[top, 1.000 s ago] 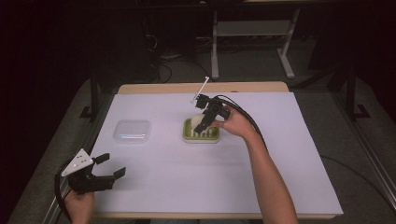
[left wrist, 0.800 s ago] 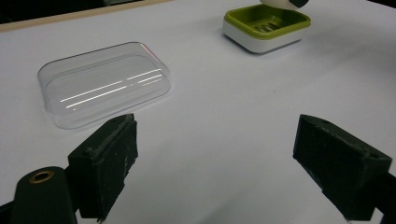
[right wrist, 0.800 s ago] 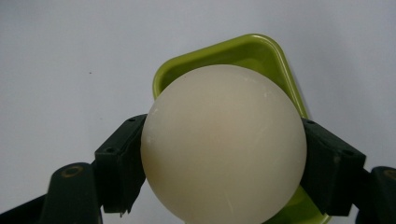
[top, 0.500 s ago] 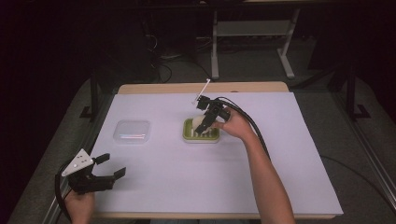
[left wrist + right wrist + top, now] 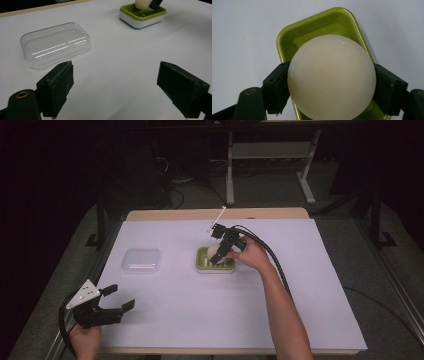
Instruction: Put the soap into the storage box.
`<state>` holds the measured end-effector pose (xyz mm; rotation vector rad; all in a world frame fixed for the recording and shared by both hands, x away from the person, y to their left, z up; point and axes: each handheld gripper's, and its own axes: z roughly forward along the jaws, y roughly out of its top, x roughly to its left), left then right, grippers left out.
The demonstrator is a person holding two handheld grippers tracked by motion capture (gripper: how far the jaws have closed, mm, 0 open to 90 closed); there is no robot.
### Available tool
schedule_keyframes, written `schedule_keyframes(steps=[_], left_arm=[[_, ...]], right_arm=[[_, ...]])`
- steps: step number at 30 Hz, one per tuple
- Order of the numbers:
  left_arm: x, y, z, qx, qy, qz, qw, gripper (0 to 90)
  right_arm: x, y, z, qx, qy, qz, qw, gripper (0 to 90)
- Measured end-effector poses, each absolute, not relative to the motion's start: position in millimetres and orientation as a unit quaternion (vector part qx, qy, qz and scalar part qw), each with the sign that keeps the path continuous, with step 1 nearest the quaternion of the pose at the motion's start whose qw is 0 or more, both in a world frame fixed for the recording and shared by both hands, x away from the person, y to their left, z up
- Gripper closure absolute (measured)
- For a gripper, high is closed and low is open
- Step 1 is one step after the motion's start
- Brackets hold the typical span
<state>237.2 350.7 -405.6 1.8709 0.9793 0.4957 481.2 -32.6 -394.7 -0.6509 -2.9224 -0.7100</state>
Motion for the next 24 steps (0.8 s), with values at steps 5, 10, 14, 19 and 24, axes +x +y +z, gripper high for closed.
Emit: schedule_keyframes(steps=[5, 10, 14, 19, 24], left_arm=[[237.1, 351.7, -405.4, 0.762, 0.4, 0.203, 0.467, 13.2], [237.4, 350.6, -405.8, 0.763, 0.398, 0.202, 0.467, 13.2], [237.5, 350.3, -405.9, 0.764, 0.399, 0.201, 0.466, 13.3], [237.5, 350.1, -405.9, 0.764, 0.399, 0.201, 0.466, 13.2], [237.7, 350.3, -406.0, 0.764, 0.399, 0.201, 0.466, 13.2]], right_arm=[[480.8, -31.5, -399.0, -0.214, -0.949, -0.227, 0.032, 23.8], [480.5, -31.5, -402.5, -0.213, -0.949, -0.23, 0.024, 23.8], [480.4, -32.1, -404.0, -0.215, -0.949, -0.229, 0.026, 23.8], [479.9, -30.5, -404.1, -0.213, -0.95, -0.227, 0.024, 23.8], [479.7, -28.9, -404.7, -0.211, -0.951, -0.225, 0.025, 23.8]])
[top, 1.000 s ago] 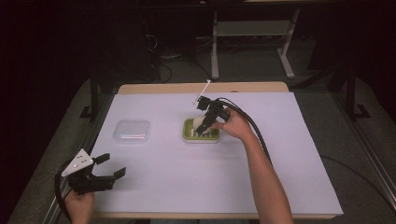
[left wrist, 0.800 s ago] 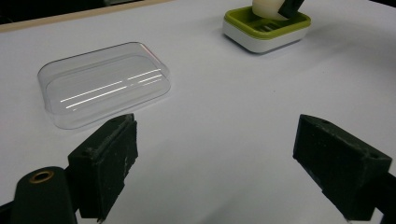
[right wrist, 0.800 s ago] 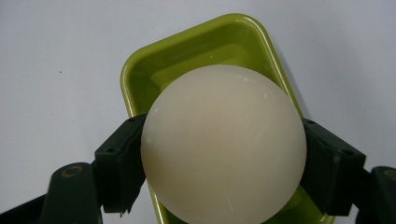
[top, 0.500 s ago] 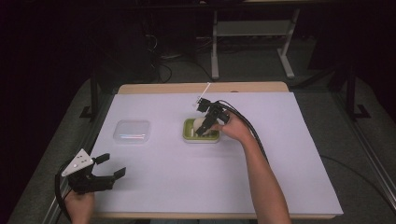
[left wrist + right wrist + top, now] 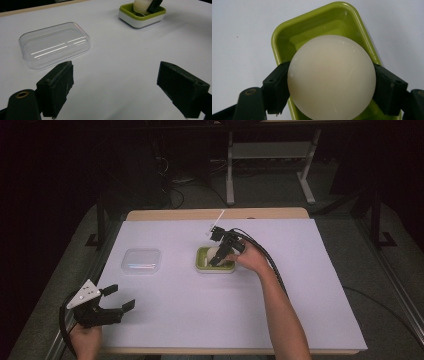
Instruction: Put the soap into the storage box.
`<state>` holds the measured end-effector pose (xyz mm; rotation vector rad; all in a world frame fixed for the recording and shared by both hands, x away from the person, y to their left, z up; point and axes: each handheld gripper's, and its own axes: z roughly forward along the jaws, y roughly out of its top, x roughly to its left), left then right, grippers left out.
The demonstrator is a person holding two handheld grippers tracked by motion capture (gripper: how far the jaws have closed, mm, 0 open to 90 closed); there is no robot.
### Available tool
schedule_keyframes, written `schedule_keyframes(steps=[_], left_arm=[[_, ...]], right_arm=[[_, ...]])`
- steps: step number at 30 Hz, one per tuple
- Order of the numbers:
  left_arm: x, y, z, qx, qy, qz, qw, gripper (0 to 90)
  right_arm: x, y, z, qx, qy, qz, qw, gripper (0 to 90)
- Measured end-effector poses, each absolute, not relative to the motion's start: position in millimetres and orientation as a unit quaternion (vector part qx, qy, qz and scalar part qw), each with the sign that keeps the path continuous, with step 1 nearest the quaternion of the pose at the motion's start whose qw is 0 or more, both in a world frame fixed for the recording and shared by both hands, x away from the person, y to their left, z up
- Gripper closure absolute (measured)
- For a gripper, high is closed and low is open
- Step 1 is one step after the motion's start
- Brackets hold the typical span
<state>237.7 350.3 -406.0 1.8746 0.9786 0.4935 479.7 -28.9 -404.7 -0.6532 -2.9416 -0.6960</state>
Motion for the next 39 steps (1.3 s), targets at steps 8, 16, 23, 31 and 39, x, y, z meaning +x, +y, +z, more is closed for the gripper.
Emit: schedule_keyframes(steps=[8, 16, 23, 31, 39], left_arm=[[237.8, 350.3, -406.1, 0.764, 0.399, 0.201, 0.466, 13.2], [237.8, 350.4, -406.1, 0.763, 0.4, 0.201, 0.467, 13.2], [237.7, 350.3, -405.9, 0.763, 0.399, 0.201, 0.467, 13.3], [237.6, 350.0, -405.9, 0.763, 0.399, 0.202, 0.468, 13.3], [237.6, 349.6, -405.6, 0.765, 0.397, 0.201, 0.465, 13.3]], right_arm=[[479.3, -28.6, -404.4, -0.212, -0.951, -0.222, 0.023, 23.8], [479.2, -28.5, -403.9, -0.212, -0.952, -0.219, 0.021, 23.8], [479.1, -27.3, -404.1, -0.211, -0.952, -0.22, 0.02, 23.8], [479.1, -27.4, -402.7, -0.211, -0.951, -0.224, 0.019, 23.9], [477.3, -27.7, -398.4, -0.21, -0.948, -0.237, 0.013, 25.0]])
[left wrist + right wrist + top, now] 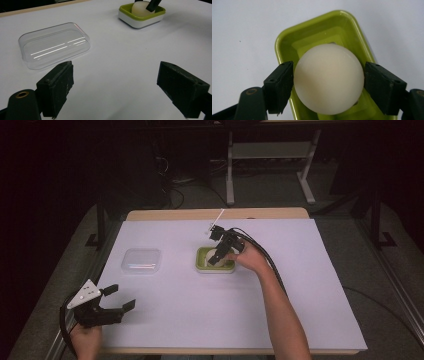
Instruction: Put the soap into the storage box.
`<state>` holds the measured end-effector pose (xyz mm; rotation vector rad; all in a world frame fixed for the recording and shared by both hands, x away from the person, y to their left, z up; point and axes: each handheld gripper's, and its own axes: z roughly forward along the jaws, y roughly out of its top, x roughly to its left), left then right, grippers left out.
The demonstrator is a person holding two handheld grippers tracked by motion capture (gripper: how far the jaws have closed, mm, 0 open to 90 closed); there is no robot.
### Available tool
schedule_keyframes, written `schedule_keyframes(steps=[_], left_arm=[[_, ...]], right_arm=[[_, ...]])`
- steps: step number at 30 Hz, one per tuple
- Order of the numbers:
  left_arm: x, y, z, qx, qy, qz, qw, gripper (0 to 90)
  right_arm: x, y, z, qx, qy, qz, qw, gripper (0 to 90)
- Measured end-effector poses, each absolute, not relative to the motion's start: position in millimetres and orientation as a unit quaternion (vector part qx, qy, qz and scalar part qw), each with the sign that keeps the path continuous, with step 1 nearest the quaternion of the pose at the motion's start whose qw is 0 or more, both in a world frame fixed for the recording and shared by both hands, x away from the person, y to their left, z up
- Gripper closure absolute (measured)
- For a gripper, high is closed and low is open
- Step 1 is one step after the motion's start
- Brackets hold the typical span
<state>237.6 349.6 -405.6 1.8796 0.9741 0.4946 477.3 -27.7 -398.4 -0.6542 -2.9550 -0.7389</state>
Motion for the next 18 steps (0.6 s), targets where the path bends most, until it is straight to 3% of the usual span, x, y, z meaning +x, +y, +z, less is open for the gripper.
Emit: schedule_keyframes(steps=[18], left_arm=[[238, 346, -406, 0.767, 0.395, 0.201, 0.464, 13.3]], right_arm=[[467, -54, -377, -0.221, -0.937, -0.27, 0.016, 23.4]])
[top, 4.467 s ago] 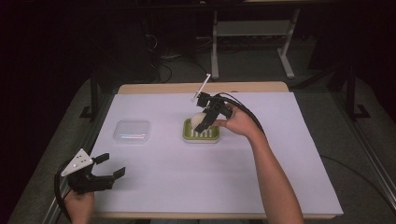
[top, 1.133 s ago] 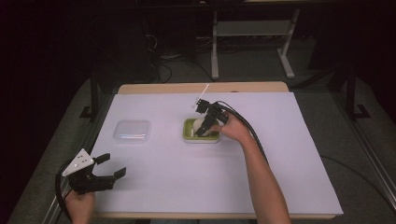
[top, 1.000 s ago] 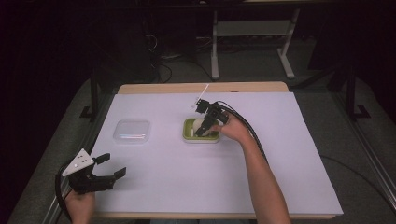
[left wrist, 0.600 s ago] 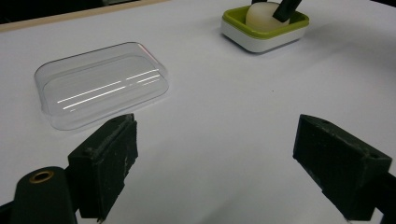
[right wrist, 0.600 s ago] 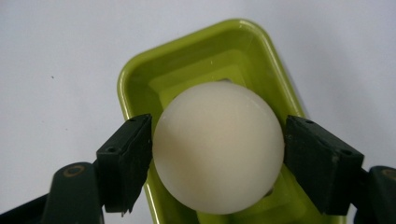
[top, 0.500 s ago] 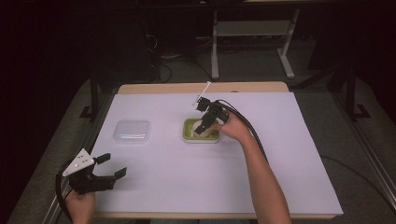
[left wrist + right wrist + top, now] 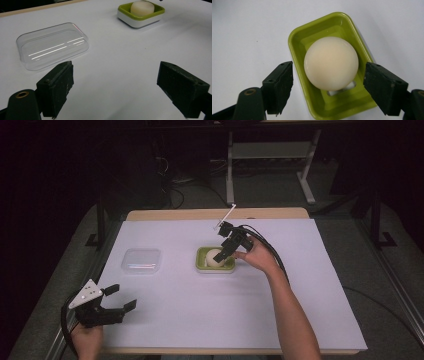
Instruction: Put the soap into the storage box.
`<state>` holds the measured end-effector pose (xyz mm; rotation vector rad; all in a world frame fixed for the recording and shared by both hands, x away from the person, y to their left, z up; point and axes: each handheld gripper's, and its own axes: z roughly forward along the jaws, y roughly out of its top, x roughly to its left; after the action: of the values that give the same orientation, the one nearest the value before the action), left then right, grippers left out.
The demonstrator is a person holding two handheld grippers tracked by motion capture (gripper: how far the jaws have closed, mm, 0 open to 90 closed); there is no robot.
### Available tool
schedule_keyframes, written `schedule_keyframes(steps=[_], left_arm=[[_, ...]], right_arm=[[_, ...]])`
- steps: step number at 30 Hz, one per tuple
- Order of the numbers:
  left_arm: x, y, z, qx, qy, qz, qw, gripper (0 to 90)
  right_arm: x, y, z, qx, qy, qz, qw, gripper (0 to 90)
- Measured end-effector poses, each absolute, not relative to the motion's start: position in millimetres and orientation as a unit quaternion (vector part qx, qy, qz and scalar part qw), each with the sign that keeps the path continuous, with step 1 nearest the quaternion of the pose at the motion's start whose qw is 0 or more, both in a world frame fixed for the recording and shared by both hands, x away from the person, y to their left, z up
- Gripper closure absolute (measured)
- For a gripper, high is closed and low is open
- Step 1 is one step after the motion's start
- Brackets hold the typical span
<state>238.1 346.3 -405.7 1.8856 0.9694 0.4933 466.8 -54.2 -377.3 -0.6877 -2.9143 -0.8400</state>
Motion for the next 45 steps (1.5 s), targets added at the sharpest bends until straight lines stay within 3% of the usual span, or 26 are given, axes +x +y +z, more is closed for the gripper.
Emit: schedule_keyframes(steps=[45], left_arm=[[239, 344, -406, 0.772, 0.391, 0.201, 0.459, 13.3]], right_arm=[[416, -101, -378, -0.23, -0.927, -0.294, 0.022, 20.9]])
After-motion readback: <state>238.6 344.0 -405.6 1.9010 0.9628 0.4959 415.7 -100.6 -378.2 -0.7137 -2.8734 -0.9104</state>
